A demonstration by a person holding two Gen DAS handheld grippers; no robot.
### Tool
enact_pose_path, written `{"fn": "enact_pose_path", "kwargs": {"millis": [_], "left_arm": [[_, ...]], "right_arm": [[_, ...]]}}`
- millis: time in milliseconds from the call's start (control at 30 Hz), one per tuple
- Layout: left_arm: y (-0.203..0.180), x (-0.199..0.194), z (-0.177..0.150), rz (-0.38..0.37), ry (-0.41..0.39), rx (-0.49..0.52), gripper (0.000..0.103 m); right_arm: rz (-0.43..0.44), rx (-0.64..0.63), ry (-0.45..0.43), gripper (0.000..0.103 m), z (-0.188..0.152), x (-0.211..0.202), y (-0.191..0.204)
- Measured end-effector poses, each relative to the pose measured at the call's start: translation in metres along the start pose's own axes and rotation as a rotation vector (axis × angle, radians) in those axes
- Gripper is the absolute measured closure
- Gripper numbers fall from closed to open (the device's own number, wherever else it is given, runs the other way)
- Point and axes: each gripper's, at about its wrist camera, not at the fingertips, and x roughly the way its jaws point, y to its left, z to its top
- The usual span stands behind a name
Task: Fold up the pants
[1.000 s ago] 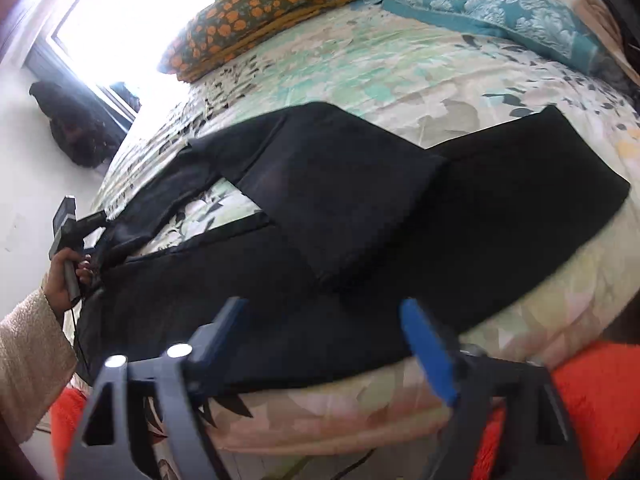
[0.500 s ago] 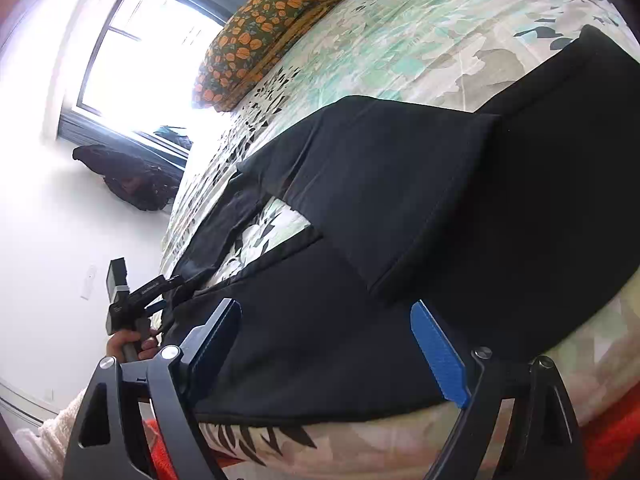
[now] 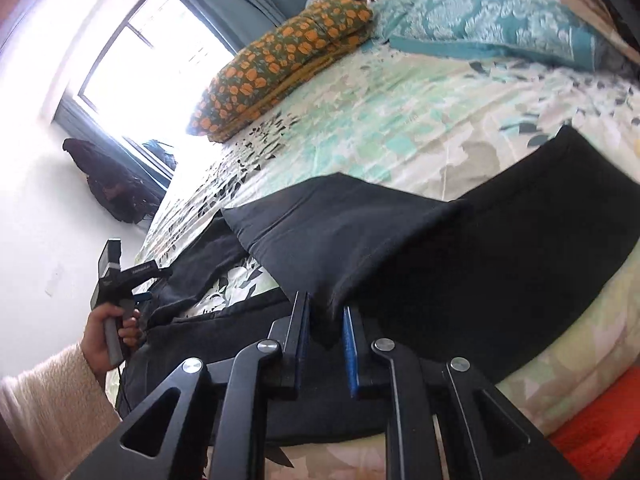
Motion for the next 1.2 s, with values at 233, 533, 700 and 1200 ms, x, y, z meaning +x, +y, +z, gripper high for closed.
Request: {"fn": "enact_pose_path", "kwargs": {"millis": [233, 533, 700, 1200], "left_arm": [[0.01, 0.031, 0.047, -0.268, 0.071, -0.257, 0.002], [0.001, 0.065, 0.062, -0.274, 0.115, -0.395, 0.002], [0.011, 0.066, 0.064, -0.305, 0.116, -0.475, 0.012], [0.054, -0.065, 0.012, -0.45, -0.027, -0.416, 0.1]], "right_arm": [[-0.038, 0.017, -0.026, 0.096, 0.003, -0.012, -0.014], [-0.052, 0.095, -0.057, 0.096, 0.005, -0.032, -0.036], [-0.062, 0.093, -0.075, 0.096, 0.008, -0.049, -0.037], [-0.059, -0.035, -0.167, 0.097, 0.084, -0.078, -0.039]]}}
